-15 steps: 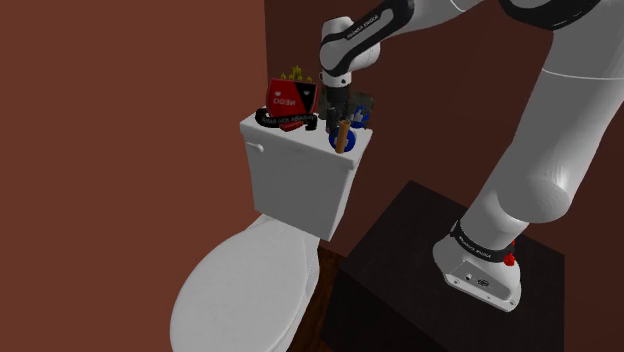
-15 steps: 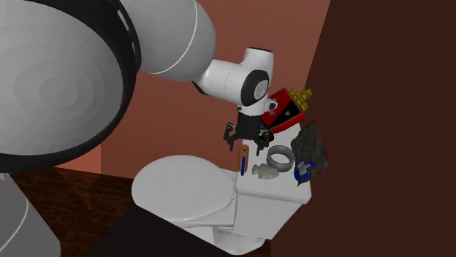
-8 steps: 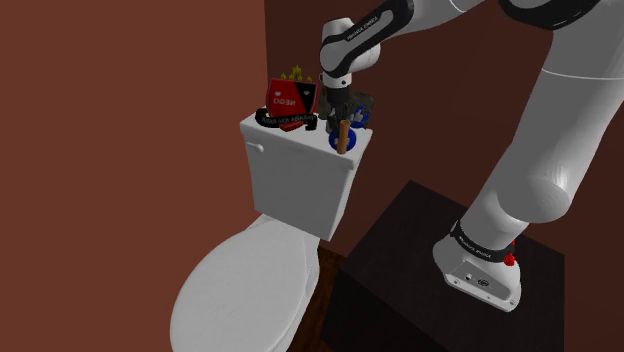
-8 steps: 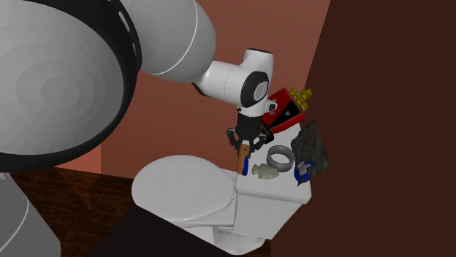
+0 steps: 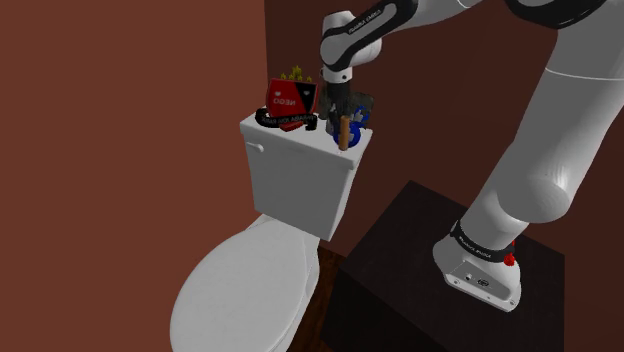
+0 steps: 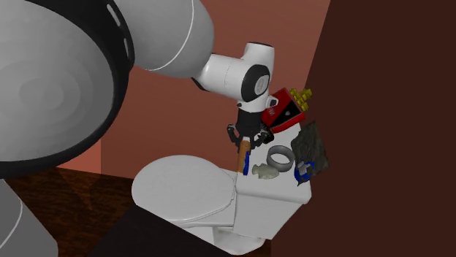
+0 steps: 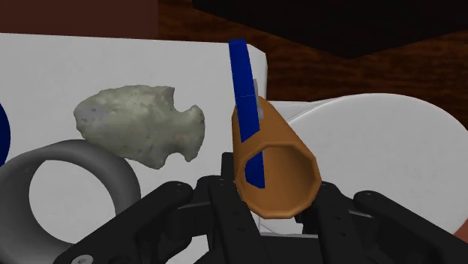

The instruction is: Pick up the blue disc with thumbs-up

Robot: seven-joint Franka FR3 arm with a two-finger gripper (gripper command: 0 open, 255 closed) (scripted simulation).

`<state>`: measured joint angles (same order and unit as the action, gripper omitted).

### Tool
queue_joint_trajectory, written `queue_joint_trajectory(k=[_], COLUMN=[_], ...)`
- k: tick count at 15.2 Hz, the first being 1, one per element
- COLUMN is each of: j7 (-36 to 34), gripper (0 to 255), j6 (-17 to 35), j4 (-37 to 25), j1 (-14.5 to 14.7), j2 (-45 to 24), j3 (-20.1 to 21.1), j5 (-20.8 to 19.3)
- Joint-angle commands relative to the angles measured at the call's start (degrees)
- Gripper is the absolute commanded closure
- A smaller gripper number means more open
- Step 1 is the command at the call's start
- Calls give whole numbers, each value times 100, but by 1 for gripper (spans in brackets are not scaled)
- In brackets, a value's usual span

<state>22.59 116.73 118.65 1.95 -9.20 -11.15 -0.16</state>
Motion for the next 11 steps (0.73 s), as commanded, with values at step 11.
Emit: queue_joint_trajectory(k=[11], j7=[-42], gripper=[255], j6=[-853], j4=[-452], j1=[20], j2=[407], j3=[-6], j5=[-79])
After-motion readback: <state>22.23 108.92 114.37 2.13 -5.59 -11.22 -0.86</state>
